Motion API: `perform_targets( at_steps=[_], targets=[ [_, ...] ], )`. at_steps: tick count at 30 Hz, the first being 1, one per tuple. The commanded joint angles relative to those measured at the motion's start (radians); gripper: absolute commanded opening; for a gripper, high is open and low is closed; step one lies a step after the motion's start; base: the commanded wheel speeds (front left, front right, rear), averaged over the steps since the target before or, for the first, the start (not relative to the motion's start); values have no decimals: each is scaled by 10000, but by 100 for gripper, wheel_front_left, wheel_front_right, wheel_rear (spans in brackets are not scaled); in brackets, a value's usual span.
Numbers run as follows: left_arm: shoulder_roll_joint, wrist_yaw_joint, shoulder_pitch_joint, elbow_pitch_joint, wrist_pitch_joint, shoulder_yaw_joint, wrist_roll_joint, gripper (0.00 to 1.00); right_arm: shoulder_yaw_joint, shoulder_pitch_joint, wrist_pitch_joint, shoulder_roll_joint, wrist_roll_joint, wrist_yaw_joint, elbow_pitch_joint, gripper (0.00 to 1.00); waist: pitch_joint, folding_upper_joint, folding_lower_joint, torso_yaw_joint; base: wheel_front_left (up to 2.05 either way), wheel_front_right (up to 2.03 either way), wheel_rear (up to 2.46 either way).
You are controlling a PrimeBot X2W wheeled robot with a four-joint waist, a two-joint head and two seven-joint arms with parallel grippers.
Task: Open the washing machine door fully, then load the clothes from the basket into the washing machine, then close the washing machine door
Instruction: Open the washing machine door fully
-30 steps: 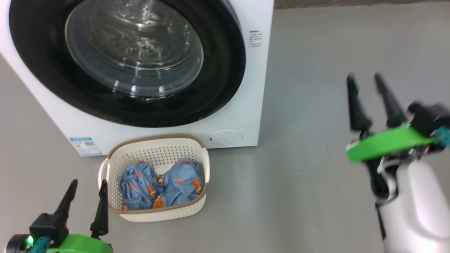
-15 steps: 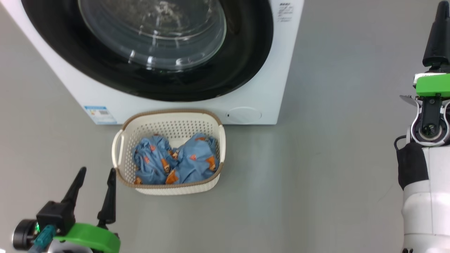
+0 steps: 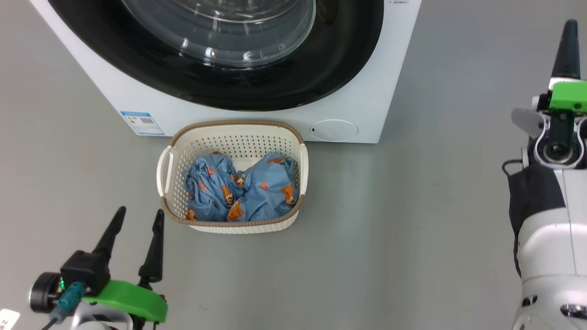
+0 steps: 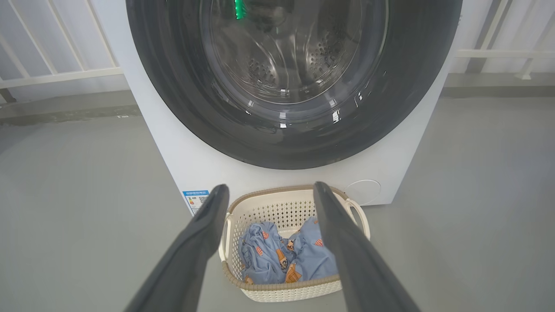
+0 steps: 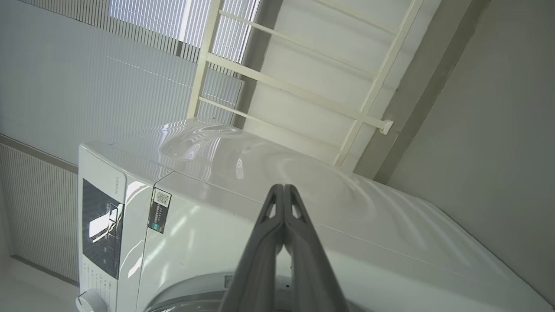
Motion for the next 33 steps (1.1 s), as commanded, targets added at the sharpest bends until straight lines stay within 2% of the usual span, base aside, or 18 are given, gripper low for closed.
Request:
perform_targets(
  at_steps=[1, 8, 18, 26, 33],
  targets=[
    [174, -18, -326, -160, -65, 293, -1, 100, 148, -488, 122, 109, 97, 16, -165, 0, 48, 0, 0, 11, 0, 0, 0],
    [142, -22, -591, -50, -65, -9, 46, 100, -68, -1560, 938, 110, -355, 16, 463, 0, 316, 0, 0, 164, 0, 0, 0],
    [115, -24, -815, 1, -65, -252, -170, 100, -793, -3557, 2481, 39, -1346, 16, 2203, 0, 683, 0, 0, 423, 0, 0, 0],
    [85, -24, -909, -192, -65, -286, -250, 100, -1791, -4890, 3202, -93, -1965, 16, 3623, 0, 1056, 0, 0, 662, 0, 0, 0],
    [54, -24, -1098, -286, -65, -371, -334, 100, -2049, -5754, 4009, -225, -2598, 16, 4407, 0, 1469, 0, 0, 881, 0, 0, 0]
  ],
)
